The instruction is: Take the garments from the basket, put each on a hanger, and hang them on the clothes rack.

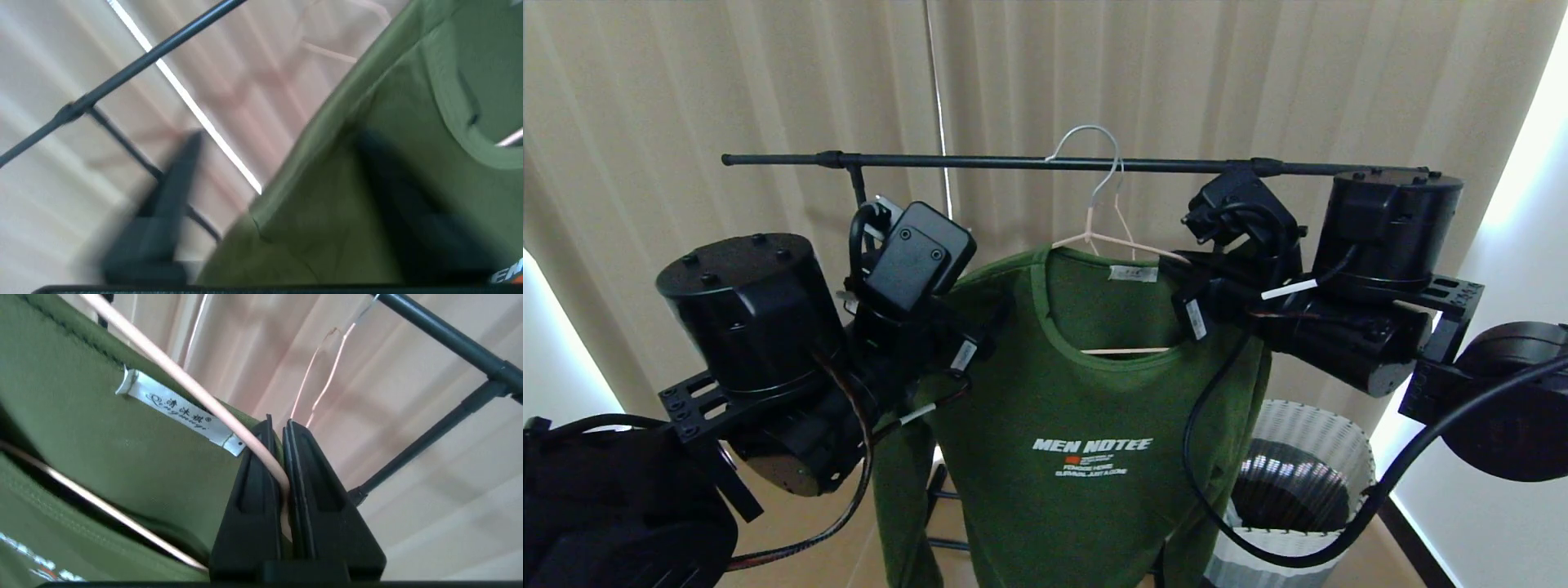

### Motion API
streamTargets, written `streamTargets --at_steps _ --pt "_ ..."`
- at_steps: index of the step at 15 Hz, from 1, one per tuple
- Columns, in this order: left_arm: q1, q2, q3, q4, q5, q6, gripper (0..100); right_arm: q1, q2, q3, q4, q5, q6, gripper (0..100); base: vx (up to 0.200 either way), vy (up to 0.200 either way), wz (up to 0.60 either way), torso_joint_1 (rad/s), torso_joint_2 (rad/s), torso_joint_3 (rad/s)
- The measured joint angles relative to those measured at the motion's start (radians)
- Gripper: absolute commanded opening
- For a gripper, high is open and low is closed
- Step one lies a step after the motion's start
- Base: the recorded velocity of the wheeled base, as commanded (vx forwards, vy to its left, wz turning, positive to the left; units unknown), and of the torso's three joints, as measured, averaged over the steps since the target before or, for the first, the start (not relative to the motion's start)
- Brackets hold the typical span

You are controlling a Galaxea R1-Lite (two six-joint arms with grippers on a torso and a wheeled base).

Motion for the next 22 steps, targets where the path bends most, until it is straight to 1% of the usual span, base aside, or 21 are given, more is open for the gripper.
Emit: streamTargets --at_steps 3,5,7,9,12,14,16,17,22 --pt "0.000 -0.046 0.068 0.000 -0.040 -0.002 100 -0.035 -0.045 0.049 0.005 0.000 -0.001 0 0.000 0.000 0.00 0.000 0.00 0.000" --pt "0.001 -0.078 0.118 -0.005 -0.073 -0.004 100 -0.080 -0.083 0.095 0.005 0.000 -0.001 0 0.000 0.000 0.00 0.000 0.00 0.000" --pt "0.002 -0.101 0.154 -0.008 -0.078 -0.006 100 -0.123 -0.125 0.141 0.001 0.000 0.000 0 0.000 0.000 0.00 0.000 0.00 0.000" --pt "0.016 -0.111 0.220 -0.015 -0.079 -0.011 100 -0.137 -0.169 0.178 0.000 0.002 0.001 0 0.000 0.000 0.00 0.000 0.00 0.000" --pt "0.037 -0.100 0.312 -0.094 -0.110 -0.048 100 -0.142 -0.235 0.211 0.000 0.013 0.003 0 0.000 0.000 0.00 0.000 0.00 0.000" --pt "0.044 -0.072 0.332 -0.120 -0.118 -0.056 100 -0.140 -0.265 0.217 0.000 0.017 0.003 0 0.000 0.000 0.00 0.000 0.00 0.000" --pt "0.051 -0.042 0.336 -0.180 -0.119 -0.058 100 -0.137 -0.283 0.218 -0.001 0.019 0.004 0 0.000 0.000 0.00 0.000 0.00 0.000" --pt "0.053 -0.029 0.338 -0.195 -0.118 -0.059 0 -0.132 -0.289 0.218 -0.001 0.019 0.004 0 0.000 0.000 0.00 0.000 0.00 0.000" --pt "0.054 0.004 0.332 -0.201 -0.119 -0.059 0 -0.117 -0.305 0.233 -0.001 0.018 0.005 0 0.000 0.000 0.00 0.000 0.00 0.000"
